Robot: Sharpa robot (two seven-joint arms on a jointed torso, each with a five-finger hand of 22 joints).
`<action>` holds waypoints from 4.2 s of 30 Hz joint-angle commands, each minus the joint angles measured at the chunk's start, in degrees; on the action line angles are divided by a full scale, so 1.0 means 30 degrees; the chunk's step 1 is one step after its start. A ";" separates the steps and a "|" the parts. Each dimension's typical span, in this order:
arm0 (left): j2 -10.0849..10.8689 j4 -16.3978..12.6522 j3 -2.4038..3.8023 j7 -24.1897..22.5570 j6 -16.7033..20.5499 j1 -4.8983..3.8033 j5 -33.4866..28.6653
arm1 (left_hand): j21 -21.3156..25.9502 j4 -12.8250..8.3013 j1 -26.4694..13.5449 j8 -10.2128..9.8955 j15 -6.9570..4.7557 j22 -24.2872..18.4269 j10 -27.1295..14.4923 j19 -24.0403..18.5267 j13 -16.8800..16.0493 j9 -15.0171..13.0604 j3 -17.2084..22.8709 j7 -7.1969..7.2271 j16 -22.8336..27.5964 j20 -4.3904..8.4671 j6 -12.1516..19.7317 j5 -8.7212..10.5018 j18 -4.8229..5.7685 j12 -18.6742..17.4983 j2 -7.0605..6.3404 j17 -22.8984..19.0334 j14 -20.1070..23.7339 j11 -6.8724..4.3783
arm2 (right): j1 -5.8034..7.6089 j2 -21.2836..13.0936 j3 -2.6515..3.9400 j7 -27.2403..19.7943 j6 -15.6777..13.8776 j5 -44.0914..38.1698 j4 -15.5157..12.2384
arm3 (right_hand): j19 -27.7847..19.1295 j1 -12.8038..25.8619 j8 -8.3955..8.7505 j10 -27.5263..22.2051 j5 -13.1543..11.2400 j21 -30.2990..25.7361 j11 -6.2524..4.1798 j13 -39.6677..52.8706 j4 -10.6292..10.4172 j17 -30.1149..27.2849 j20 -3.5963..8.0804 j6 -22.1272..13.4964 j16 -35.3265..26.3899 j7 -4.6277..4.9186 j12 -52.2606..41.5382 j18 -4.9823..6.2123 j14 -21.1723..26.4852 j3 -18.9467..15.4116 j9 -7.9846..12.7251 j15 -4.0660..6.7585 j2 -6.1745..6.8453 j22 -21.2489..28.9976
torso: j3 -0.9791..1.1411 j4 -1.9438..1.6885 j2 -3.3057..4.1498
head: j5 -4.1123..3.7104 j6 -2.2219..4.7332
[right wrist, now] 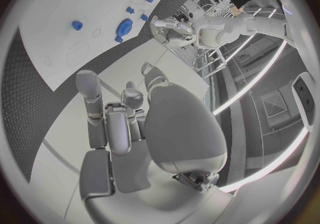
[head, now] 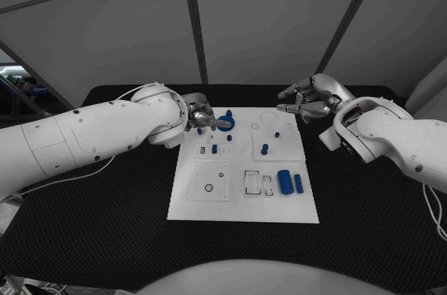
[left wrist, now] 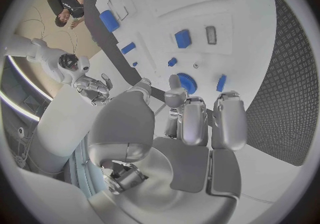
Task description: Assemble the parts on the task board
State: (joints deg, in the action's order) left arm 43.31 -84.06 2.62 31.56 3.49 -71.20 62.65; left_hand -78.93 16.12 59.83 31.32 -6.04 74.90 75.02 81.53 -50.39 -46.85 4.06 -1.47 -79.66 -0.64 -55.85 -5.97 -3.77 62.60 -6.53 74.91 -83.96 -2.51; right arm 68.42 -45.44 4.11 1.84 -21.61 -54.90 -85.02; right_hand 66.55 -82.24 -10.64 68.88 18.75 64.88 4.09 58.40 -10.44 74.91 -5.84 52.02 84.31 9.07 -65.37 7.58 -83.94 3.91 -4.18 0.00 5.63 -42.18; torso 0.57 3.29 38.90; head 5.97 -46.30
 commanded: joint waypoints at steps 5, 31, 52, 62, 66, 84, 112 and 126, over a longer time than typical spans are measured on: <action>0.0123 0.1167 0.0636 -0.0516 -0.2219 -0.0846 -0.0923 | 0.2127 -0.0300 0.1902 -0.1749 0.0645 -0.2196 -0.1897 -0.1484 0.3172 0.1800 -0.0473 -0.0739 0.0535 -0.0497 0.1075 -0.0131 -0.0536 -0.2460 0.0629 -0.0430 -0.0604 0.0665 | 0.0025 0.0051 0.0014 -0.0140 0.0103 0.0039 0.0097 | -0.0148 0.0153 -0.0108 -0.0087 0.0099 -0.0124 -0.0039 -0.0007 -0.0126 0.1629 0.0019 -0.0052 -0.0101 -0.0025 0.0055 0.0384 -0.1103 0.0019 0.0022 0.0110 0.0027 0.0018 | 0.0035 0.0019 -0.0011 | 0.0053 0.0120; -0.2280 0.7335 0.0095 -0.0382 -0.6538 -0.1090 -0.0508 | 0.2410 0.0179 0.1310 -0.2751 0.0888 -0.2082 -0.2221 -0.1284 0.4284 0.4734 -0.2818 -0.0946 0.0511 -0.0799 0.0256 0.0008 -0.0557 -0.2817 0.1325 -0.0456 -0.0525 0.0874 | 0.0025 0.0157 0.0012 -0.0145 0.0174 0.0039 0.0016 | -0.0173 0.0168 -0.0123 -0.0091 0.0130 -0.0173 -0.0042 -0.0012 -0.0143 0.1584 0.0017 -0.0065 -0.0137 -0.0026 0.0052 0.0392 -0.1088 0.0031 0.0027 0.0110 0.0009 0.0072 | 0.0010 0.0027 0.0008 | 0.0245 0.0193; -0.2544 0.7688 0.0059 -0.0257 -0.6709 -0.0863 -0.0406 | 0.2035 -0.0011 0.1902 -0.2487 0.0740 -0.1562 -0.1923 -0.0950 0.4173 0.5210 -0.3232 -0.0753 0.0298 -0.0659 -0.0270 -0.0031 -0.0450 -0.2580 0.1769 -0.0212 -0.0665 0.0701 | 0.0025 0.0189 0.0012 -0.0139 0.0196 0.0039 0.0051 | -0.0173 0.0168 -0.0123 -0.0091 0.0130 -0.0173 -0.0042 -0.0012 -0.0143 0.1584 0.0017 -0.0065 -0.0137 -0.0026 0.0052 0.0392 -0.1088 0.0031 0.0027 0.0110 0.0009 0.0072 | 0.0017 0.0026 0.0010 | 0.0335 0.0160; -0.2689 0.7786 0.0059 -0.0277 -0.7044 -0.0826 -0.0329 | 0.1891 -0.0153 0.2486 -0.2363 0.0696 -0.1351 -0.1803 -0.0836 0.4108 0.5383 -0.3218 -0.0693 0.0248 -0.0615 -0.0422 -0.0064 -0.0404 -0.2483 0.2039 -0.0154 -0.0698 0.0645 | 0.0025 0.0220 0.0012 -0.0149 0.0208 0.0039 0.0064 | -0.0176 0.0146 -0.0136 -0.0089 0.0164 -0.0191 -0.0045 -0.0009 -0.0137 0.1589 0.0017 -0.0067 -0.0140 -0.0029 0.0044 0.0393 -0.1089 0.0053 0.0029 0.0113 -0.0009 0.0084 | 0.0013 0.0019 0.0015 | 0.0322 0.0120; -0.2733 0.7832 0.0058 -0.0280 -0.7109 -0.0793 -0.0323 | 0.1892 -0.0179 0.2581 -0.2346 0.0689 -0.1343 -0.1801 -0.0834 0.4135 0.5415 -0.3210 -0.0685 0.0250 -0.0609 -0.0444 -0.0068 -0.0404 -0.2496 0.2086 -0.0157 -0.0699 0.0638 | 0.0025 0.0218 0.0012 -0.0150 0.0211 0.0039 0.0064 | -0.0176 0.0146 -0.0136 -0.0089 0.0164 -0.0191 -0.0045 -0.0009 -0.0137 0.1589 0.0017 -0.0067 -0.0140 -0.0029 0.0044 0.0393 -0.1089 0.0053 0.0029 0.0113 -0.0009 0.0084 | 0.0021 0.0010 0.0000 | 0.0320 0.0122; -0.2829 0.7945 0.0053 -0.0327 -0.7136 -0.0756 -0.0322 | 0.1776 -0.0452 0.3458 -0.2195 0.0632 -0.1127 -0.1683 -0.0732 0.4184 0.5691 -0.2851 -0.0618 0.0156 -0.0554 -0.0584 -0.0117 -0.0364 -0.2475 0.2682 -0.0041 -0.0756 0.0571 | 0.0025 0.0203 0.0012 -0.0139 0.0198 0.0039 0.0054 | -0.0160 0.0066 -0.0182 -0.0097 0.0347 -0.0231 -0.0055 -0.0019 -0.0104 0.1597 0.0024 -0.0066 -0.0148 -0.0032 0.0036 0.0394 -0.1096 0.0138 0.0033 0.0123 -0.0053 0.0106 | 0.0021 0.0006 0.0007 | 0.0288 0.0049; -0.2919 0.8009 0.0037 -0.0398 -0.7592 -0.0742 -0.0367 | 0.1551 -0.0763 0.4120 -0.2004 0.0534 -0.0814 -0.1403 -0.0562 0.3968 0.5844 -0.2368 -0.0469 0.0089 -0.0475 -0.0805 -0.0123 -0.0300 -0.2286 0.3025 0.0038 -0.0803 0.0442 | 0.0025 0.0205 0.0012 -0.0168 0.0190 0.0039 0.0009 | -0.0153 0.0045 -0.0202 -0.0094 0.0469 -0.0251 -0.0054 -0.0012 -0.0098 0.1586 0.0027 -0.0071 -0.0161 -0.0032 0.0024 0.0394 -0.1096 0.0172 0.0037 0.0127 -0.0060 0.0121 | 0.0019 0.0014 0.0002 | 0.0260 -0.0109; -0.2939 0.8046 0.0029 -0.0535 -0.7274 -0.0728 -0.0793 | 0.1566 -0.2967 0.6761 -0.2048 0.0440 -0.0615 -0.1487 -0.0548 0.4528 0.6424 0.2344 -0.0420 0.0103 -0.0298 -0.0387 -0.0191 -0.0284 -0.2988 0.3400 0.0030 -0.0810 0.0307 | 0.0025 0.0208 0.0014 -0.0171 0.0188 0.0039 0.0026 | -0.0152 0.0040 -0.0208 -0.0084 0.0510 -0.0259 -0.0055 0.0003 -0.0096 0.1586 0.0028 -0.0072 -0.0163 -0.0032 0.0010 0.0395 -0.1097 0.0183 0.0038 0.0128 -0.0062 0.0129 | 0.0020 -0.0003 -0.0004 | 0.0246 -0.0141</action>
State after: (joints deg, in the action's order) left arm 34.55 -59.98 2.78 30.36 -18.44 -73.44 60.88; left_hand -74.01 9.11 79.46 24.81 -4.61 72.99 70.58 80.05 -36.90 -27.58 8.37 -2.67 -79.00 -1.74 -57.30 -6.36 -6.96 53.85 3.66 74.97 -83.96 -1.25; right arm 68.41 -44.85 4.11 1.81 -21.25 -54.90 -84.83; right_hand 66.56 -82.25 -10.87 68.89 20.10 64.27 4.10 58.42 -10.75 74.90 -5.84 52.02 84.13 9.07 -65.37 7.57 -83.94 4.23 -4.14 0.00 5.63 -41.88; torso 0.63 3.31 38.88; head 6.69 -46.75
